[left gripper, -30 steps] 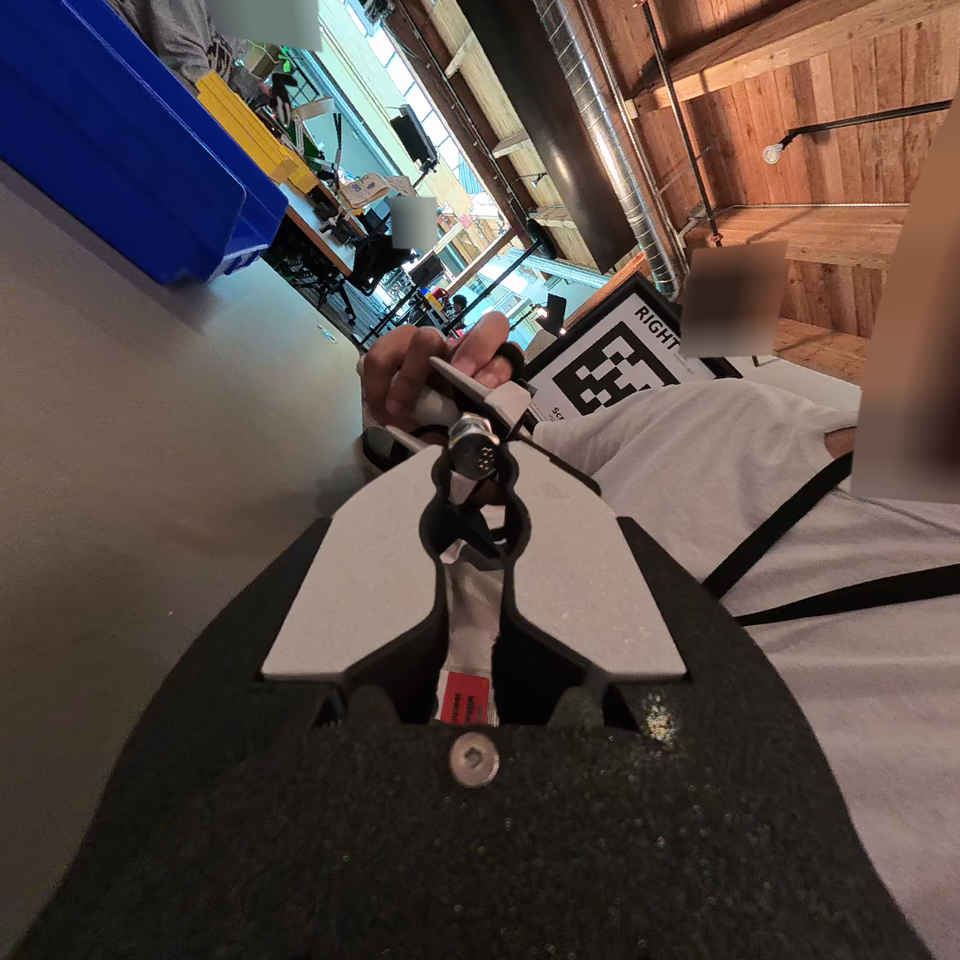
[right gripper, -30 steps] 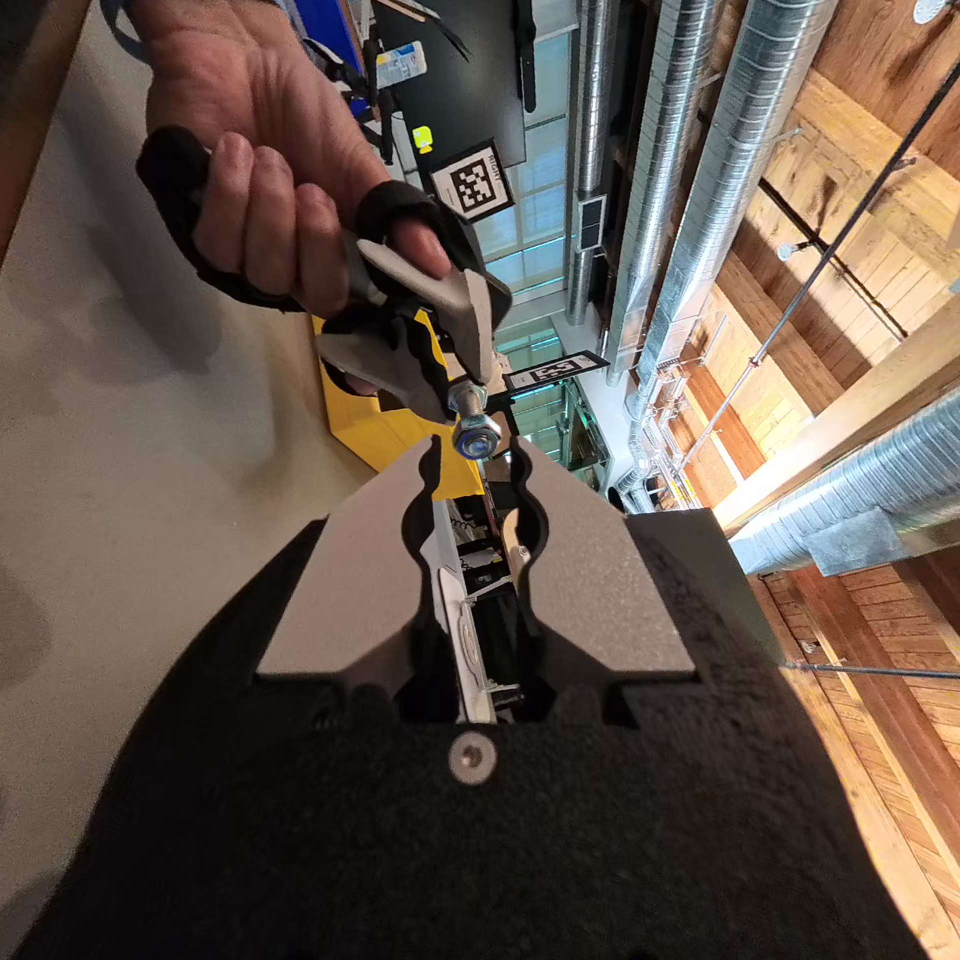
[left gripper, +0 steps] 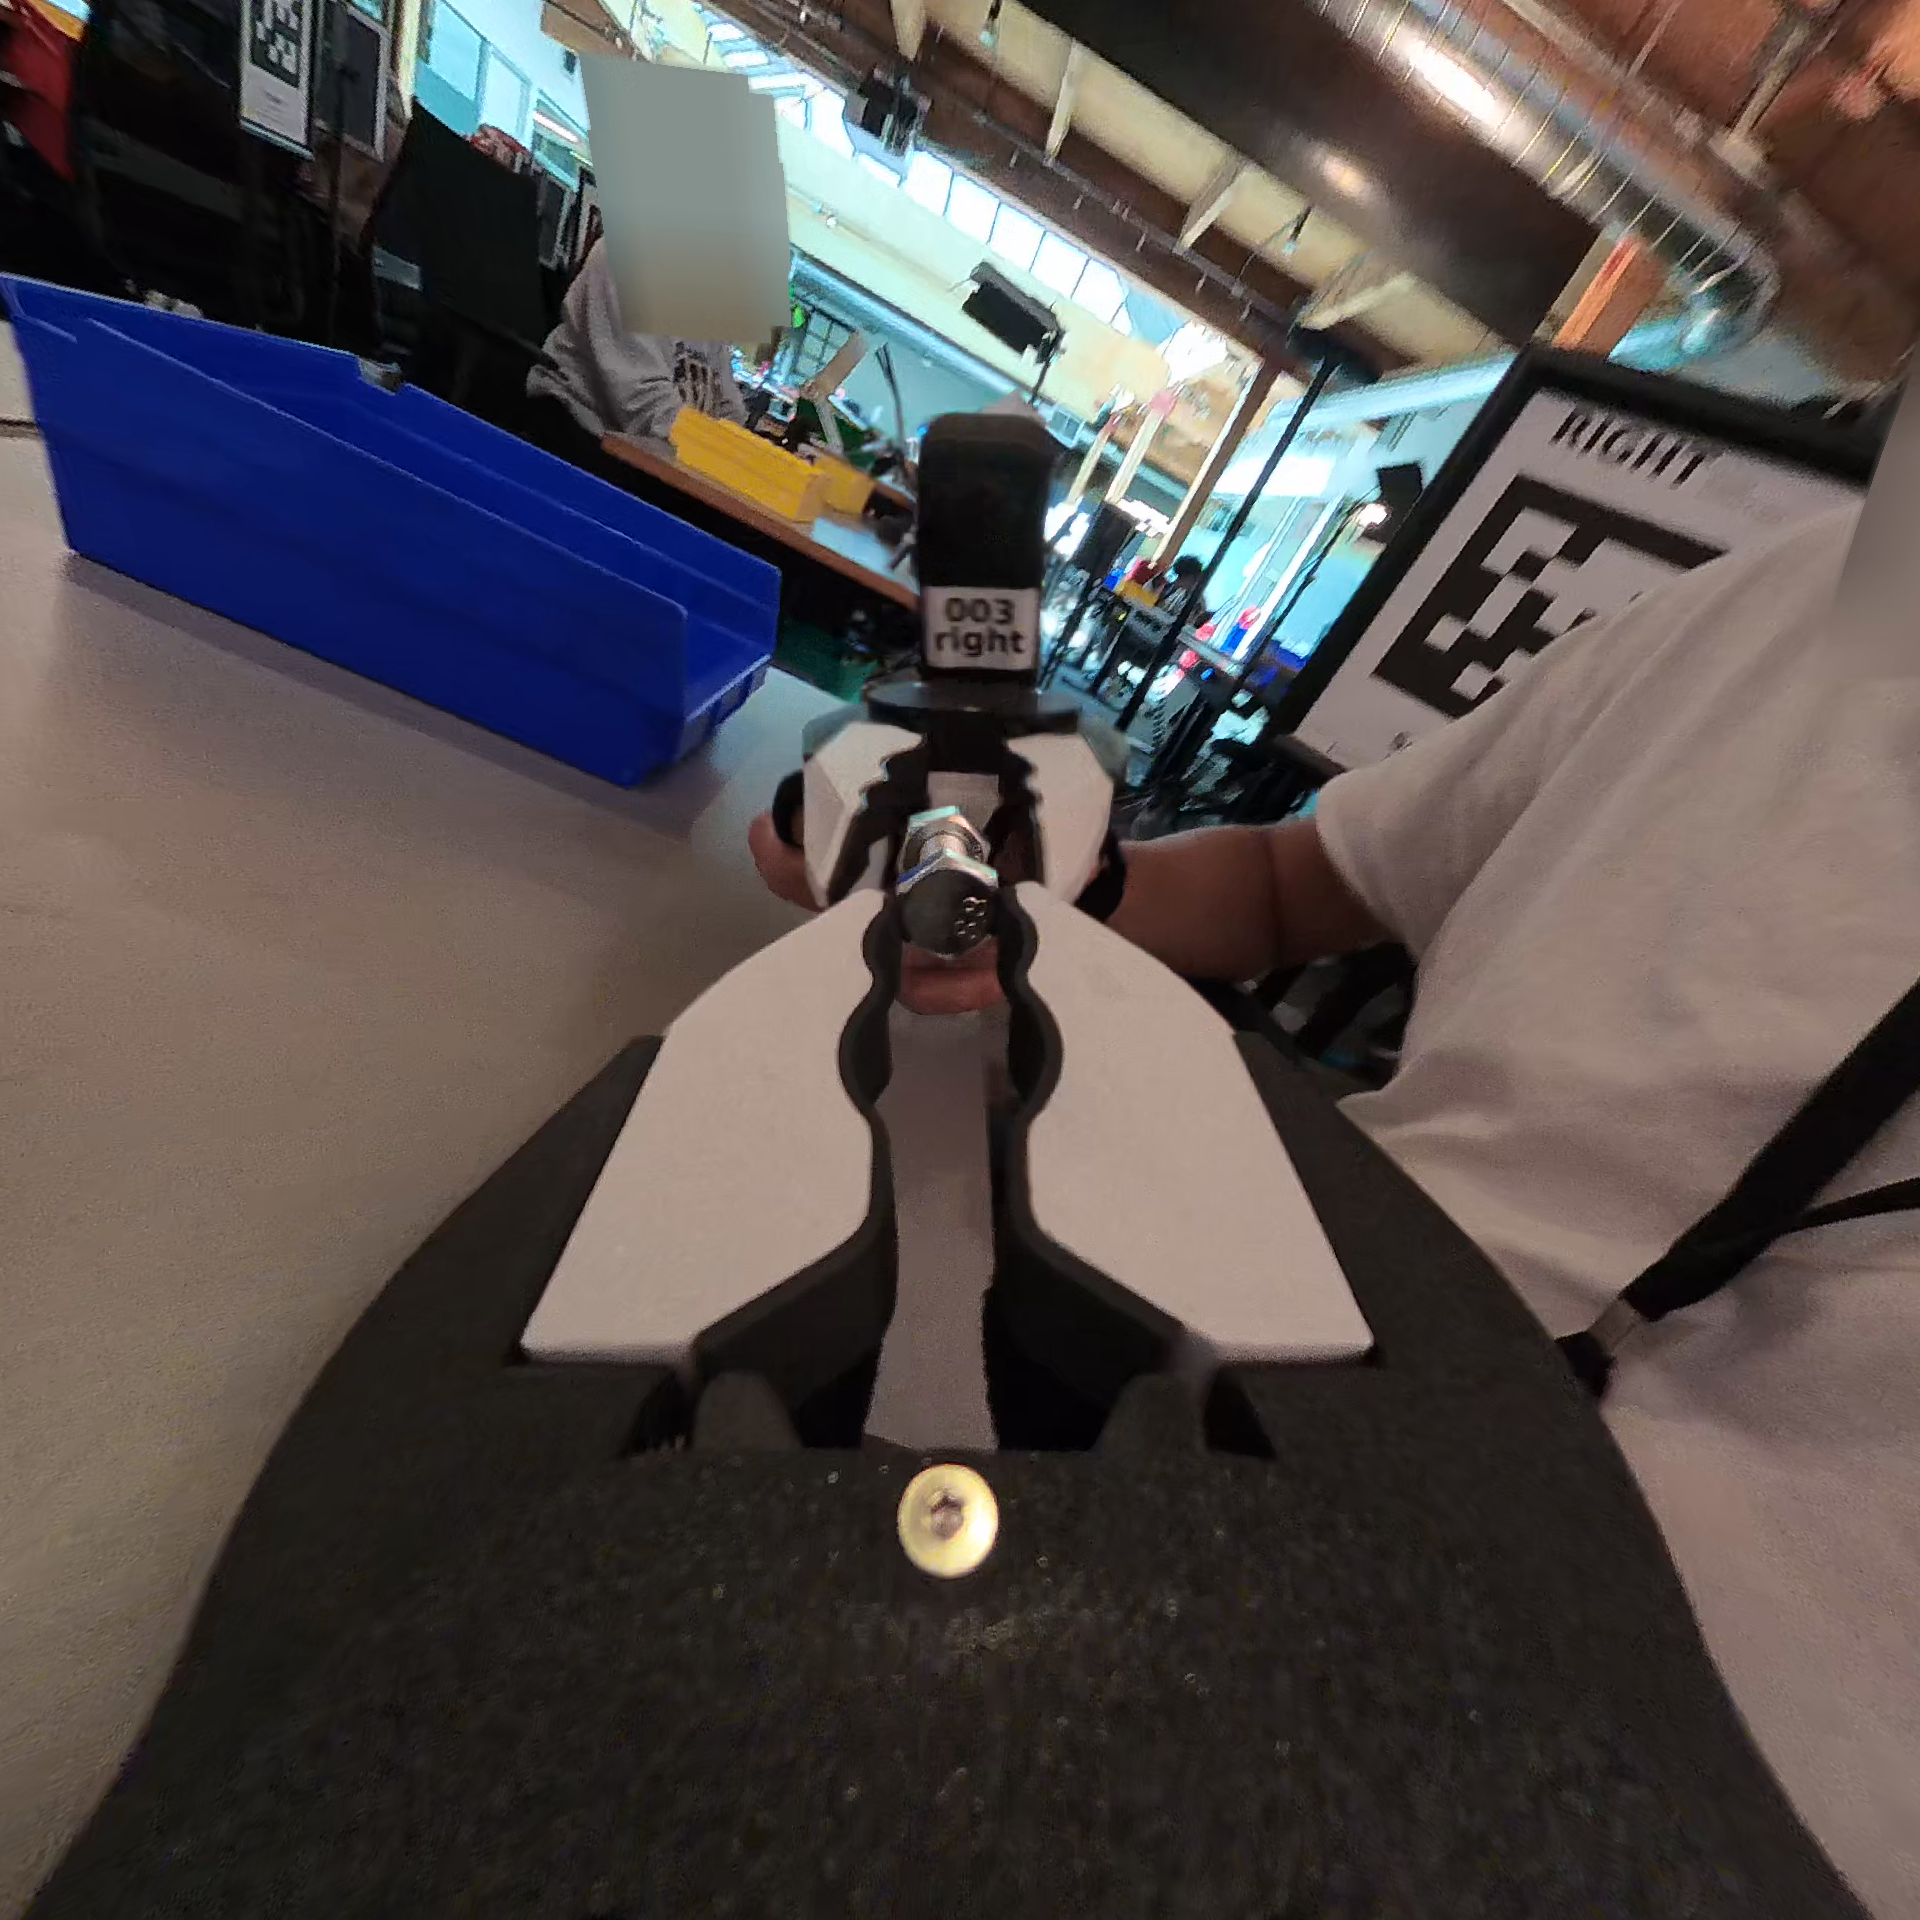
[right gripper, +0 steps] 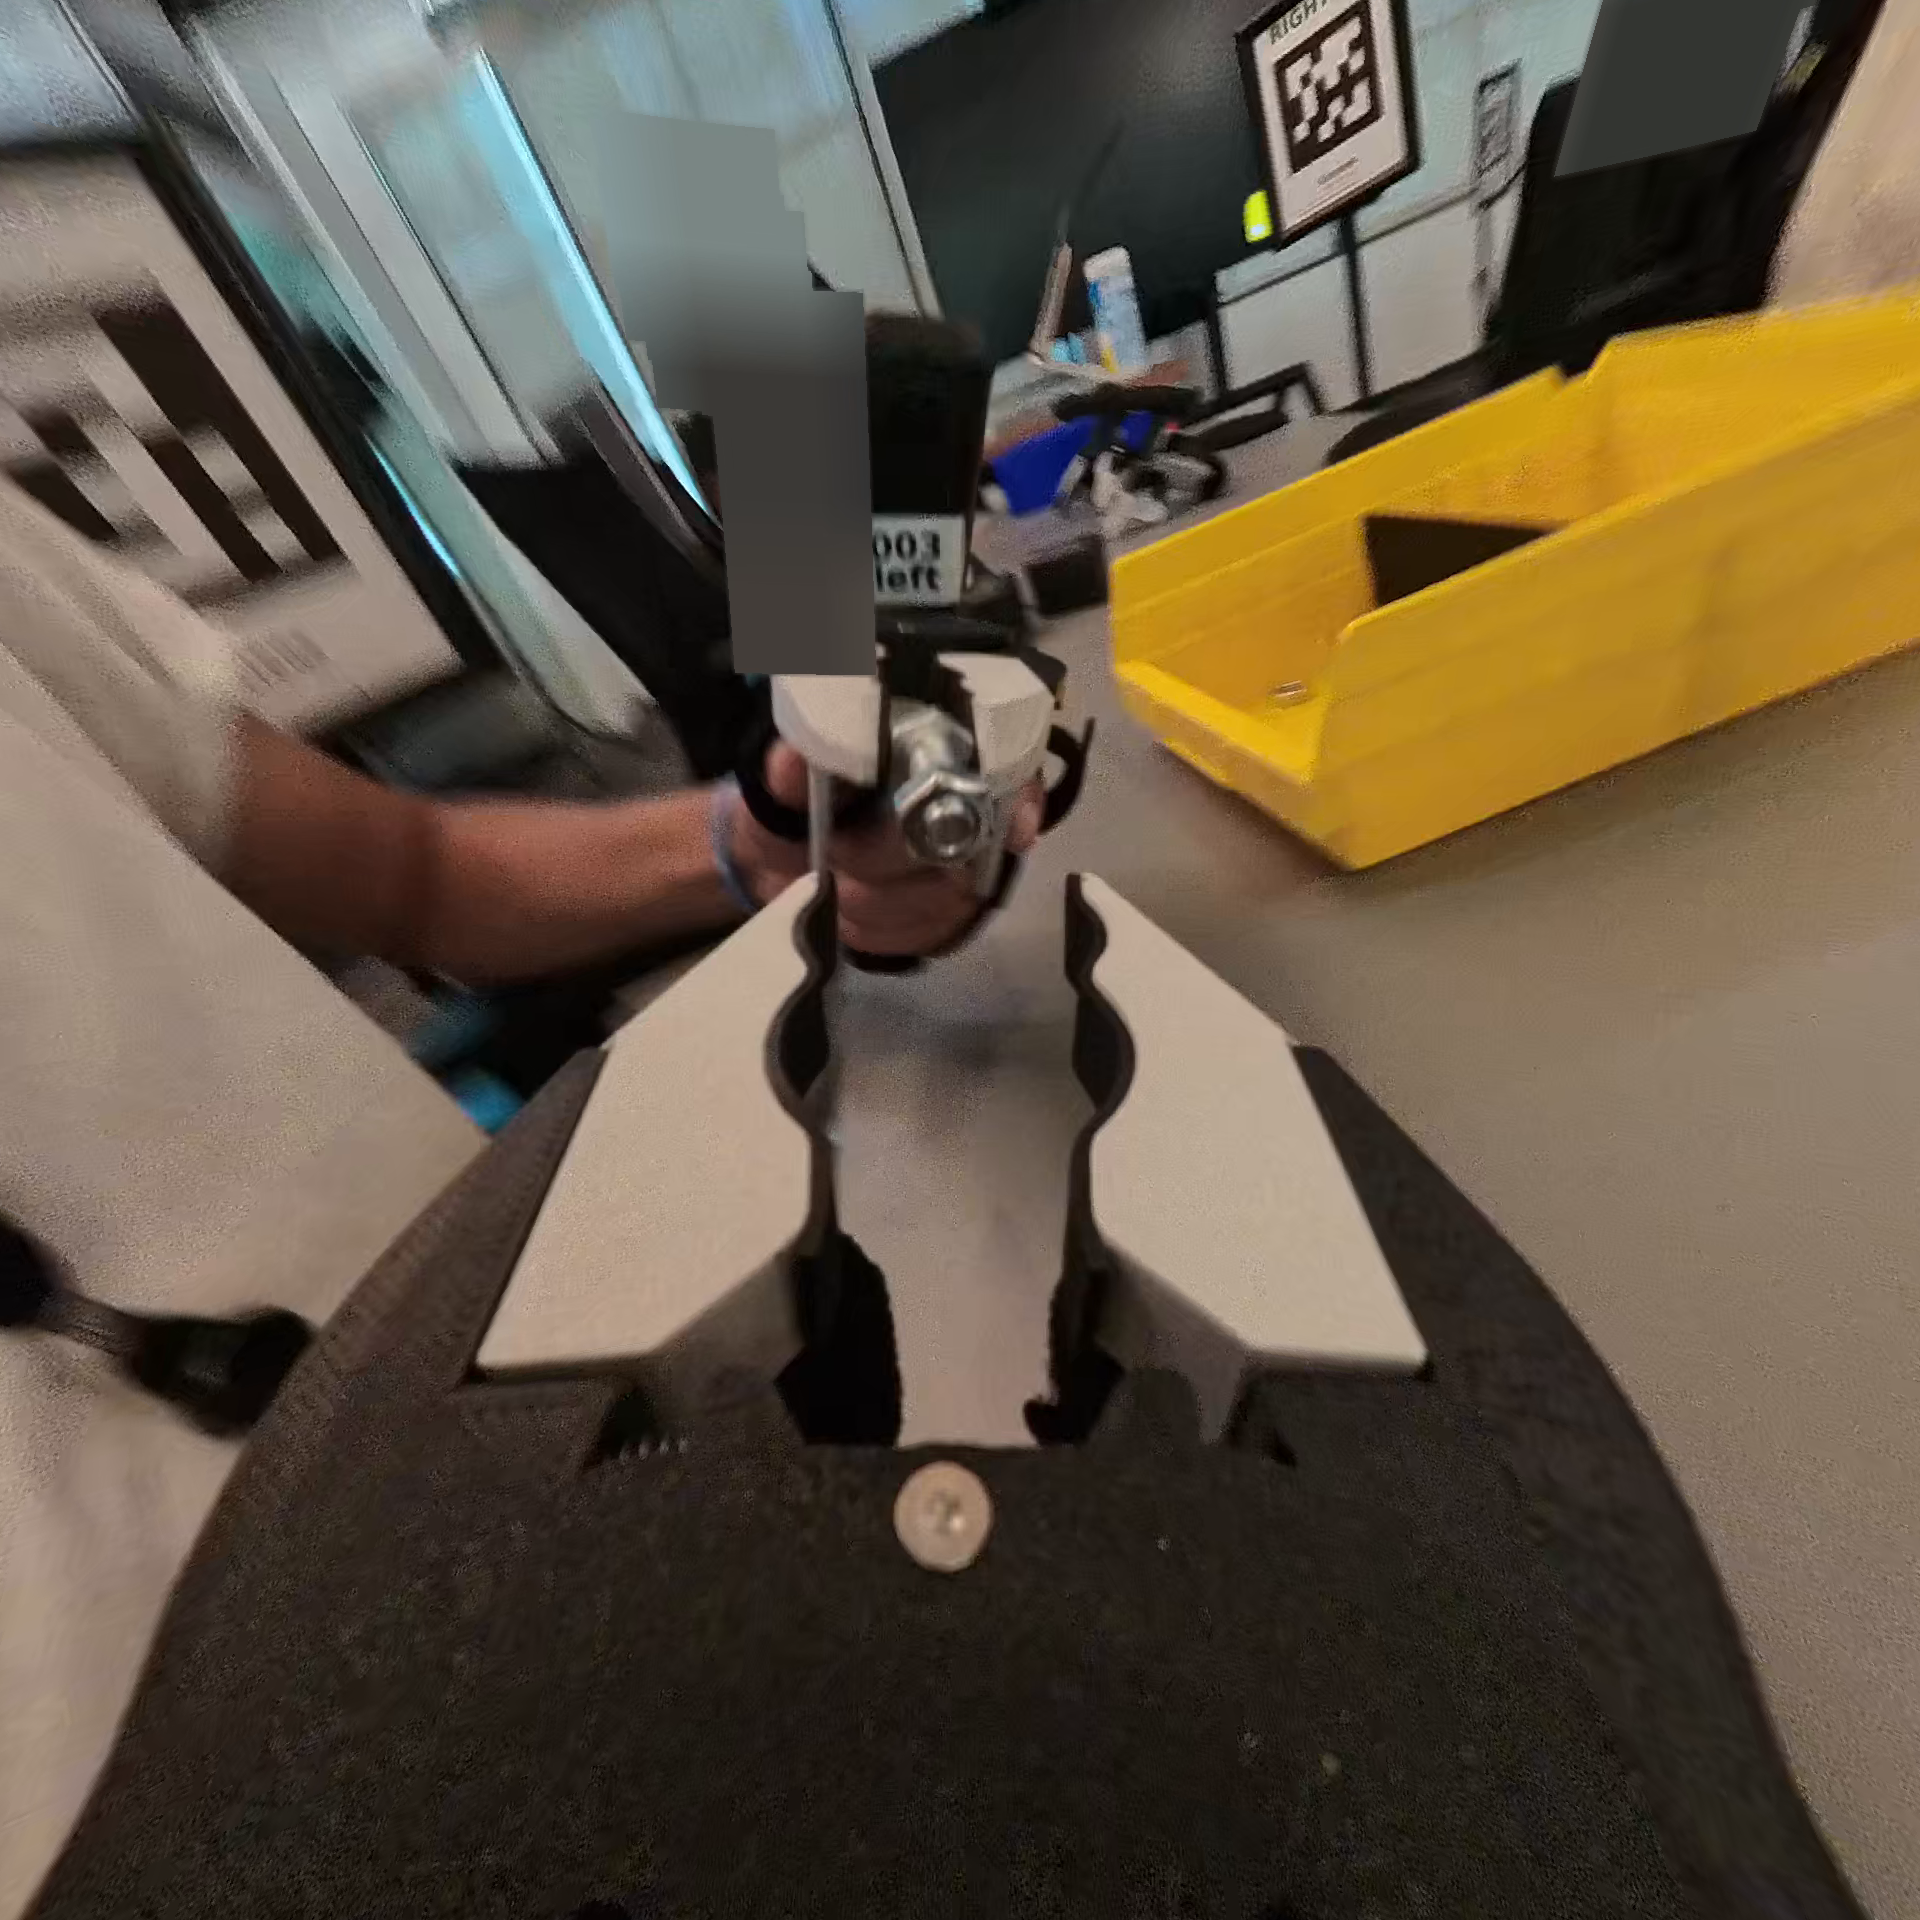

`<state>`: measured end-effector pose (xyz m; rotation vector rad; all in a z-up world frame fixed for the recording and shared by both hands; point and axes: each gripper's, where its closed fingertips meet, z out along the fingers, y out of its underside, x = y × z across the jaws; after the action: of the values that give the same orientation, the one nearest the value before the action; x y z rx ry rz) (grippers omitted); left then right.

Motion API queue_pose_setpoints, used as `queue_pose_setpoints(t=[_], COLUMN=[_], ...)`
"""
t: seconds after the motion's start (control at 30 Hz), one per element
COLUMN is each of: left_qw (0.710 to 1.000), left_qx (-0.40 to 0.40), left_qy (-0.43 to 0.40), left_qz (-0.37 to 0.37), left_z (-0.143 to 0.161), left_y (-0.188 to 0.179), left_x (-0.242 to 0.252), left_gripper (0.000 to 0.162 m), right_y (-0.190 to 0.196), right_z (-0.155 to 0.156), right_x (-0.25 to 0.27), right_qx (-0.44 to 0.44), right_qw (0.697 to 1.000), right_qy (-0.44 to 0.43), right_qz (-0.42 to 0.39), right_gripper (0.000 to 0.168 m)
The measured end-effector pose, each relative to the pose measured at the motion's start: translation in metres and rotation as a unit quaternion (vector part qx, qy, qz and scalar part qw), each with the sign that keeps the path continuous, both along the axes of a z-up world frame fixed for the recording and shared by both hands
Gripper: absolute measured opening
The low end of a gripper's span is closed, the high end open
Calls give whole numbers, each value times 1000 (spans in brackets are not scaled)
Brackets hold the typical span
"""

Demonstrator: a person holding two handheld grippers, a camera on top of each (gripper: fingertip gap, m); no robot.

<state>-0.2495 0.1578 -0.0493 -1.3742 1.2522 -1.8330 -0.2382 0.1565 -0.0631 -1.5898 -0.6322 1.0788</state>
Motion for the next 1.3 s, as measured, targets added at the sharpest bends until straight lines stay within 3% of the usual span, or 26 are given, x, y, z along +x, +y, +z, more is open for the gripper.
queue_pose_setpoints(t=[0.1,0.27,0.47,0.57,0.63,0.67,0.77,0.83,0.93,1.03,1.17,1.23,1.3], left_qw=[999,987,984,983,983,983,987,991,994,996,996,996,997], left_qx=[-45,-119,-130,-134,-131,-131,-109,-81,-47,-30,30,37,25], left_qy=[-4,26,53,51,55,55,54,60,68,67,83,83,73], left_qz=[-26,-102,-112,-116,-113,-113,-102,-89,-74,-53,-23,-14,-11], left_z=[3,-6,-16,-14,-16,-16,-16,-19,-23,-24,-31,-32,-28], left_y=[-3,-18,-24,-25,-24,-24,-23,-21,-18,-12,-7,-6,-4], left_x=[-1,-2,4,3,4,4,4,4,4,4,5,6,7], left_gripper=[18,17,17,17,17,17,17,17,17,17,17,17,17], right_y=[-2,-6,-24,-23,-21,-21,-19,-17,-15,-9,-3,-2,3], right_z=[-4,-3,2,-2,-3,-3,-4,-8,-12,-11,-15,-16,-6], right_x=[5,17,-1,-1,0,0,1,0,-1,-1,0,0,4], right_qx=[167,411,553,567,558,541,434,313,130,-30,-224,-274,-237], right_qw=[973,840,704,679,687,708,820,907,981,998,964,944,950], right_qy=[-149,-329,-423,-439,-440,-430,-354,-270,-141,-29,118,164,189], right_qz=[-59,-131,-140,-153,-151,-146,-116,-74,2,42,76,87,73], right_gripper=[44,37,36,19,18,18,18,18,18,18,17,17,30])
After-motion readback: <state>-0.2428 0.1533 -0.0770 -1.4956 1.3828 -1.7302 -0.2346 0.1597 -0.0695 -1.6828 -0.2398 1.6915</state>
